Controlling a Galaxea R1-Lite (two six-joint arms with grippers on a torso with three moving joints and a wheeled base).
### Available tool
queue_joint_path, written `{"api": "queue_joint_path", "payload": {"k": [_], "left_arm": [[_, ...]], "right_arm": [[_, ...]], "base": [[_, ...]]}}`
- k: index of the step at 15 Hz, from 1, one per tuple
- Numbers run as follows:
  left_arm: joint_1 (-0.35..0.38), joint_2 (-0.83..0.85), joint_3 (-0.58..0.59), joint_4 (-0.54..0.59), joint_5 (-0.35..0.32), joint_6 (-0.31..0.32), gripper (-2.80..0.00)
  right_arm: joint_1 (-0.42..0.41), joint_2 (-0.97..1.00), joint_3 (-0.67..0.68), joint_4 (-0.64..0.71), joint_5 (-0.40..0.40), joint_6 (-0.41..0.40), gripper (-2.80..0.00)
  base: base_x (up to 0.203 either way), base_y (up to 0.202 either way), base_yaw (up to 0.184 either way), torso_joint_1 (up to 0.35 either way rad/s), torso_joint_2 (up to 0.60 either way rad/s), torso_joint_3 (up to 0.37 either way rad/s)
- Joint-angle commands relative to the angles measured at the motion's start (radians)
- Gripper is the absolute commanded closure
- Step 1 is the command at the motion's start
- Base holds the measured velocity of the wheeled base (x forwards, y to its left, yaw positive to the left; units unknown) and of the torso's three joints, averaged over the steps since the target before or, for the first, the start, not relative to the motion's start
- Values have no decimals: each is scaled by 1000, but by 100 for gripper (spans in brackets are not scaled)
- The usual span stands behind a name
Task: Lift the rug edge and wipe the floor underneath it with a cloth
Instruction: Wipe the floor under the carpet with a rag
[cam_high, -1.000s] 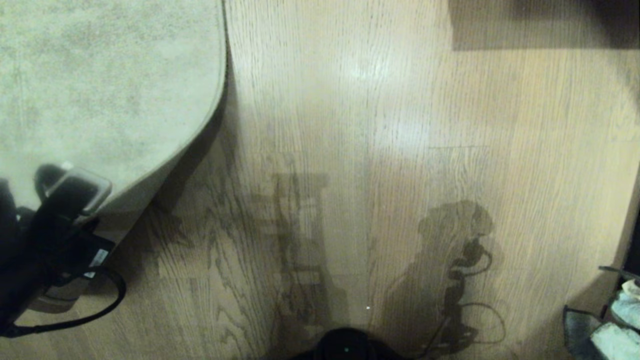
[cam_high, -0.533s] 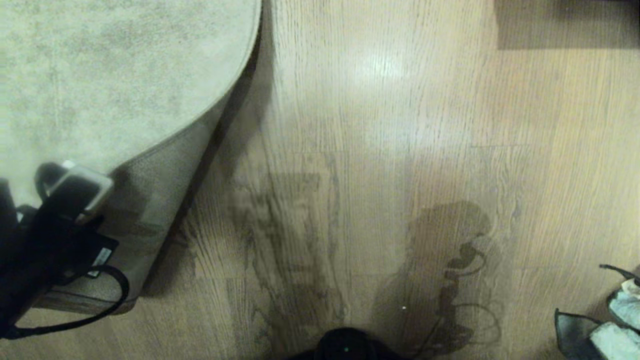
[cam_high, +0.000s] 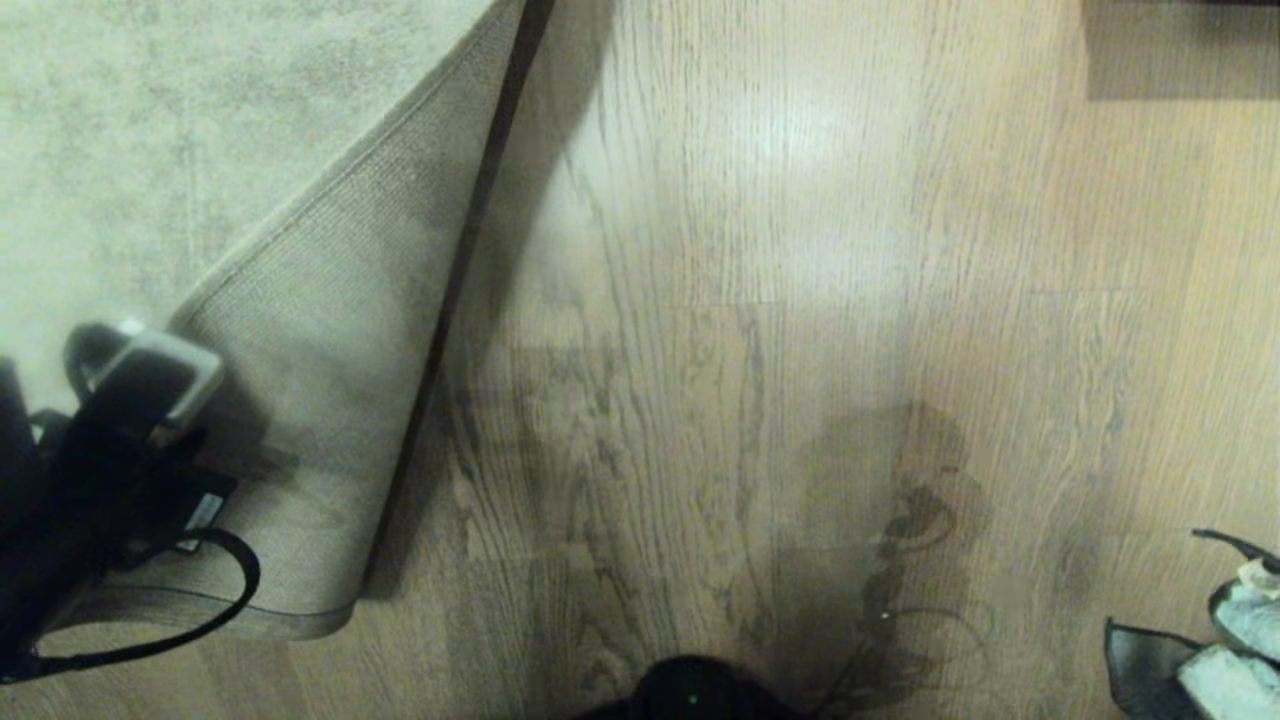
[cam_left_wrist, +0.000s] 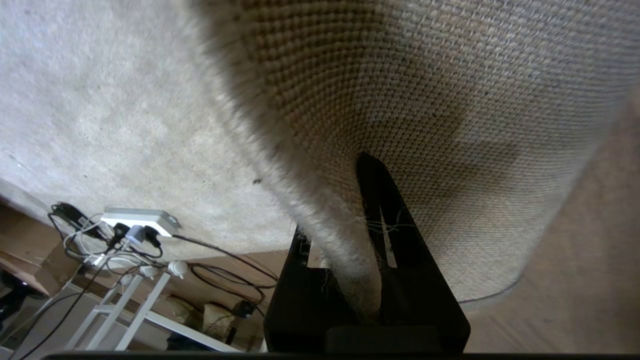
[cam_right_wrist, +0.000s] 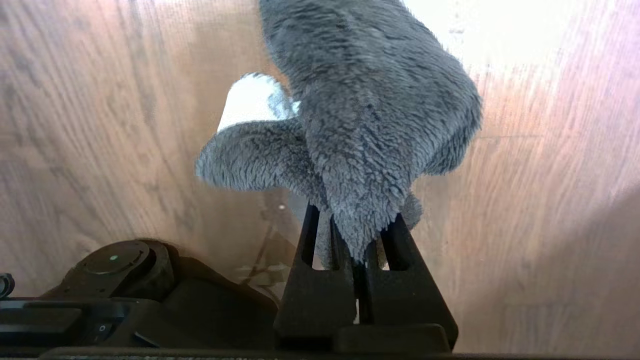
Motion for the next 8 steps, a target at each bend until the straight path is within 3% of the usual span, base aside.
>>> {"api": "queue_joint_path", "payload": {"k": [1,8], "left_arm": [[-1,6,0,0,4,4,0],[-4,8,-3,-65,33,4,0]], "right_arm": [[0,2,0,0,0,0,0],[0,2,0,0,0,1,0]], "base": [[0,64,1,6,2,2],[0,0,0,0,0,0]]}}
